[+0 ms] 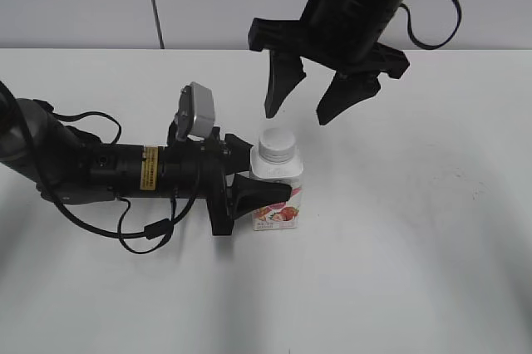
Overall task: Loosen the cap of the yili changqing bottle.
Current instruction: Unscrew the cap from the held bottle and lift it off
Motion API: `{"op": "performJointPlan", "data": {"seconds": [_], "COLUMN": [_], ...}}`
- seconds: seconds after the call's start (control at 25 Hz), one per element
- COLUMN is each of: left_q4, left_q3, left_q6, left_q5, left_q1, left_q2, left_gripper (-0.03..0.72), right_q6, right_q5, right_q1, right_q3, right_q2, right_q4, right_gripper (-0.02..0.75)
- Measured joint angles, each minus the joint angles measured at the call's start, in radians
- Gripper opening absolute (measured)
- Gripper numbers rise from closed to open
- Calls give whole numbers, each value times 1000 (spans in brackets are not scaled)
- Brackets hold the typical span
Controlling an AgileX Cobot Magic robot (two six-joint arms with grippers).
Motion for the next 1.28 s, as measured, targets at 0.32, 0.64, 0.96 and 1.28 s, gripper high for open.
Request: {"op": "performJointPlan", "data": {"seconds": [0.32, 0.64, 0.96, 1.28], "left_q4": [-1, -1, -4, -5], "left_q3": [0, 0, 0, 0], "left_q6": [0, 0, 0, 0], "left_q5": [1, 1, 1, 1], "left_q1": [-1, -1, -1, -1], "left_q2": [0, 0, 0, 0], "left_gripper": [395, 394, 394, 394], "right_q6": [0, 0, 1, 0], "right_q5": [-46, -82, -86, -80], "right_q1": [35, 46, 46, 46], "right_q3": [-33, -47, -47, -47], "right_q2": [96, 149, 185, 192], "right_q4": [-14, -28, -41, -45], "right_gripper": [516, 516, 516, 483]}}
